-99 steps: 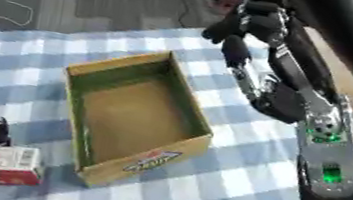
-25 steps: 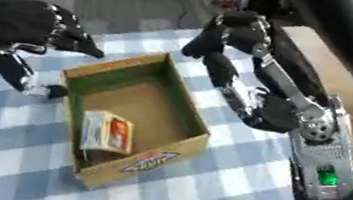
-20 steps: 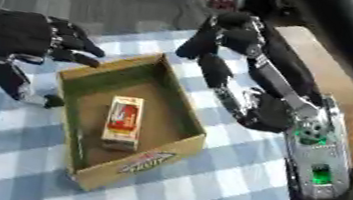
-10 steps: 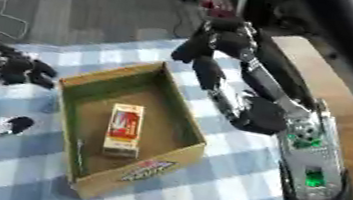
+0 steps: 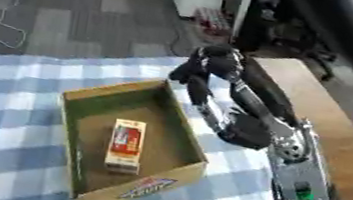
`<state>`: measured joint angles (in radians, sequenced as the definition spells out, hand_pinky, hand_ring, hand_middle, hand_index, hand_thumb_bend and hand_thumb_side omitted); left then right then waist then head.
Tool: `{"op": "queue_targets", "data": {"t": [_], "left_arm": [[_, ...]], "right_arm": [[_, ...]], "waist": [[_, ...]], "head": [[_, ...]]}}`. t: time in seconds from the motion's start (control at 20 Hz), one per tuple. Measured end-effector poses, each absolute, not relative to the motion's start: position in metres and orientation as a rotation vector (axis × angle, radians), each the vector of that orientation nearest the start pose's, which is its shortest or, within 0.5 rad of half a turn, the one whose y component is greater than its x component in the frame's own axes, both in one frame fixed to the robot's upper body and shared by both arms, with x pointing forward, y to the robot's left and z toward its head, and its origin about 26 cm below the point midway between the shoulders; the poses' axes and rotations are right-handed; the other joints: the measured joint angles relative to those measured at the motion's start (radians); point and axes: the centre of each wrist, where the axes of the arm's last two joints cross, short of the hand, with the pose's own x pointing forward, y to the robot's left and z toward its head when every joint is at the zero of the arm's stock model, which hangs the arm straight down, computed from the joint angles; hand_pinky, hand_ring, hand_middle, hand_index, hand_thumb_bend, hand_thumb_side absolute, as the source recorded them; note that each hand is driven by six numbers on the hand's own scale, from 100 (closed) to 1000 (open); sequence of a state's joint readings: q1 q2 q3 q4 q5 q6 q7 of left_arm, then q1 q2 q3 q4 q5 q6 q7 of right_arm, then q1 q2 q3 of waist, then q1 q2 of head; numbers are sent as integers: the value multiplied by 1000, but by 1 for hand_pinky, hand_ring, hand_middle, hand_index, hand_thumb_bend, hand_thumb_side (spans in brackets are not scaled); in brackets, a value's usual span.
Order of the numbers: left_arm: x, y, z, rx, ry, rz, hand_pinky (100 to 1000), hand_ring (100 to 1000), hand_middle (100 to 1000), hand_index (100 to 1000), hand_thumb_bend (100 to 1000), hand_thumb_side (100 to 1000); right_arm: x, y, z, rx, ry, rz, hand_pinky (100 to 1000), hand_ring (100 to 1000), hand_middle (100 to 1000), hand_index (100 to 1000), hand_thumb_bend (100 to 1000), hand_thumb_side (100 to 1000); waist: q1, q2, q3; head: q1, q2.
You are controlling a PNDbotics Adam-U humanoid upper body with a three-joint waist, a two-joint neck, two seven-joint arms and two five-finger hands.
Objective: Pick up objects on the table and place them in the box.
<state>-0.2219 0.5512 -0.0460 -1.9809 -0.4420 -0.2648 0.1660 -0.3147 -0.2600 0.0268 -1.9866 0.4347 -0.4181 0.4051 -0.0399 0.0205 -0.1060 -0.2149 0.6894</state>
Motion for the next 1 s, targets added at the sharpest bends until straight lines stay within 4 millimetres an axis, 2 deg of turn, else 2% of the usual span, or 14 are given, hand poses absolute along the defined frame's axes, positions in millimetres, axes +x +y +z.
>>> {"op": "queue_targets", "data": {"t": [0.2, 0.35, 0.6, 0.8, 1.0], "left_arm": [[293, 291, 195, -982, 3359, 920, 272, 392, 532, 667, 151, 1000], [293, 291, 195, -953, 3383, 847, 269, 391, 531, 666, 150, 1000], [293, 291, 195, -926, 3393, 798, 271, 391, 530, 665, 150, 1000], [293, 291, 195, -918, 3395, 778, 270, 391, 529, 666, 149, 1000], [293, 291, 194, -925, 3403, 769, 268, 391, 530, 668, 149, 1000]], "right_arm": [[301, -251, 191, 590, 3169, -1590, 390, 439, 517, 693, 100, 1000], [301, -254, 190, 633, 3172, -1588, 390, 439, 517, 693, 100, 1000], [301, -254, 190, 642, 3168, -1587, 390, 439, 516, 691, 100, 1000], [301, -254, 190, 643, 3168, -1581, 390, 439, 516, 691, 100, 1000], [301, -253, 190, 638, 3166, -1583, 390, 439, 517, 692, 100, 1000]], "waist": [[-2, 0, 13], [-4, 0, 17], [-3, 0, 16], [-2, 0, 16], [-2, 0, 16]], "head": [[-6, 0], [-6, 0], [-6, 1], [-34, 19], [-41, 20]]}}
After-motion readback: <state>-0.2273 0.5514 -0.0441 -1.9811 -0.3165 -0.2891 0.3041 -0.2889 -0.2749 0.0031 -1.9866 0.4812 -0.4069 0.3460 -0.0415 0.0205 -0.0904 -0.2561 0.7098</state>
